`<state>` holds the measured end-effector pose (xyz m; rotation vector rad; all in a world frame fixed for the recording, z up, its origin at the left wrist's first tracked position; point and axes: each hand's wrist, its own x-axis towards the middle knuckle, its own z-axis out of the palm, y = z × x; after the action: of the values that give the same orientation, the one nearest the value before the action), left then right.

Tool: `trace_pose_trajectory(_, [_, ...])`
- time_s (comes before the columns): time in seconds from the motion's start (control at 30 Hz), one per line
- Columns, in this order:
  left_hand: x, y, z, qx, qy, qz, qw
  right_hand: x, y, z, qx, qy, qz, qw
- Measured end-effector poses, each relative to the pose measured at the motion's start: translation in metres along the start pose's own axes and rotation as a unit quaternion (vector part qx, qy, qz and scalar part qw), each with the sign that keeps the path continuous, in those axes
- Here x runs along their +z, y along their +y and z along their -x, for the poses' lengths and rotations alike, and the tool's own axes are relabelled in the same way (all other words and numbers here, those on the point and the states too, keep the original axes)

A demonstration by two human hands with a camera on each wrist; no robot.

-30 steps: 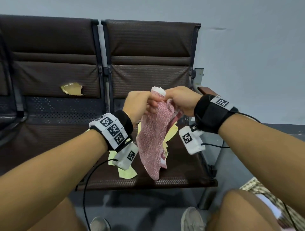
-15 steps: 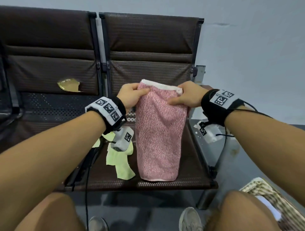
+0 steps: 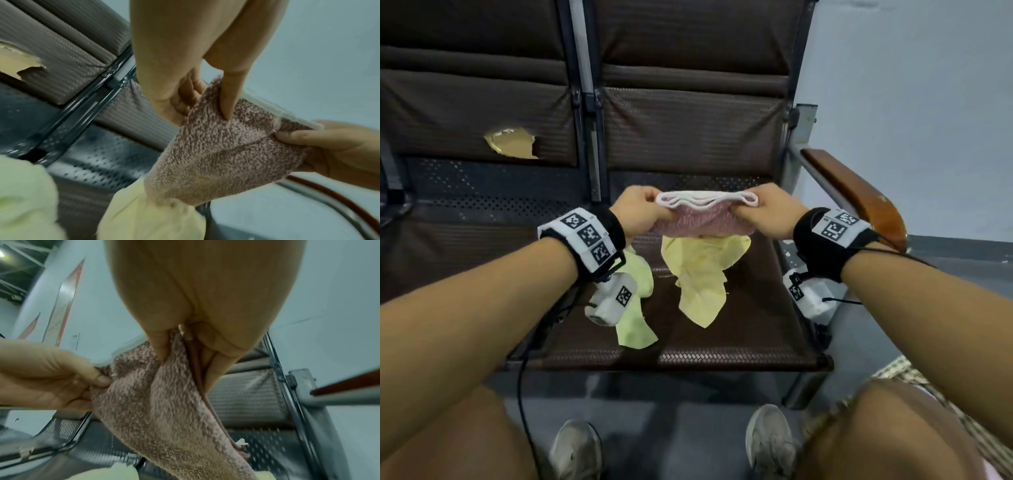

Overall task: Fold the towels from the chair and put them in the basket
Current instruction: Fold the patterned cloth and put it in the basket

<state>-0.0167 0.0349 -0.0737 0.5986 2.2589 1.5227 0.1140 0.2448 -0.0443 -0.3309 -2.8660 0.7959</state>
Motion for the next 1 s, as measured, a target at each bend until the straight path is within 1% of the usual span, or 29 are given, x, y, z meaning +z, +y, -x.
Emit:
trace_pose_trajectory(0.07, [0.01, -0.028, 0.014, -0.05, -0.063, -0.083, 0.993, 0.022, 0.009, 0.016, 0.02, -0.11, 0.032, 0.993])
trace_pose_trajectory(0.13, [0.02, -0.045, 0.031, -0.103, -0.133, -0.134, 0.976, 0.041, 0.016, 0.032, 0.036, -0.189, 0.024, 0.981])
trace_pose_trajectory(0.2, [0.024, -0.057, 0.044, -0.153, -0.198, -0.157, 0.955, 0.059, 0.025, 0.044, 0.075, -0.251, -0.053, 0.963])
trace_pose_trajectory(0.27, [0.022, -0.064, 0.051, -0.184, -0.267, -0.146, 0.935, 0.07, 0.033, 0.052, 0.131, -0.313, -0.151, 0.928])
trace_pose_trajectory(0.3, [0.02, -0.067, 0.051, -0.19, -0.296, -0.137, 0.926, 0.074, 0.038, 0.053, 0.156, -0.337, -0.183, 0.91])
trace_pose_trajectory(0.33, [0.019, -0.069, 0.05, -0.193, -0.31, -0.133, 0.921, 0.076, 0.042, 0.053, 0.172, -0.351, -0.198, 0.899])
trace_pose_trajectory(0.37, [0.018, -0.071, 0.047, -0.192, -0.307, -0.133, 0.922, 0.078, 0.046, 0.051, 0.18, -0.352, -0.2, 0.896])
trace_pose_trajectory(0.43, [0.023, -0.076, 0.038, -0.183, -0.264, -0.132, 0.938, 0.081, 0.056, 0.043, 0.188, -0.32, -0.197, 0.908])
trace_pose_trajectory(0.53, [0.034, -0.088, 0.019, -0.177, -0.173, -0.085, 0.965, 0.089, 0.07, 0.022, 0.197, -0.205, -0.213, 0.935])
trace_pose_trajectory(0.63, [0.043, -0.101, 0.002, -0.155, -0.103, -0.039, 0.982, 0.102, 0.079, 0.004, 0.2, -0.095, -0.183, 0.958])
trace_pose_trajectory(0.7, [0.048, -0.108, -0.007, -0.12, -0.054, -0.059, 0.99, 0.109, 0.083, -0.005, 0.178, -0.043, -0.16, 0.97])
trace_pose_trajectory(0.77, [0.052, -0.113, -0.011, -0.091, -0.014, -0.094, 0.991, 0.113, 0.081, -0.011, 0.145, -0.006, -0.129, 0.981])
trace_pose_trajectory(0.8, [0.054, -0.115, -0.014, -0.085, -0.007, -0.099, 0.992, 0.114, 0.08, -0.013, 0.136, 0.009, -0.121, 0.983])
trace_pose_trajectory(0.87, [0.056, -0.12, -0.016, -0.089, -0.024, -0.076, 0.993, 0.118, 0.077, -0.014, 0.13, 0.04, -0.116, 0.984])
trace_pose_trajectory(0.9, [0.057, -0.121, -0.015, -0.091, -0.033, -0.081, 0.992, 0.12, 0.075, -0.013, 0.121, 0.048, -0.1, 0.987])
trace_pose_trajectory(0.93, [0.057, -0.123, -0.012, -0.08, -0.036, -0.114, 0.99, 0.121, 0.073, -0.01, 0.101, 0.045, -0.068, 0.992])
trace_pose_trajectory(1.0, [0.058, -0.126, -0.004, -0.032, -0.04, -0.188, 0.981, 0.122, 0.07, 0.0, 0.042, 0.021, -0.004, 0.999])
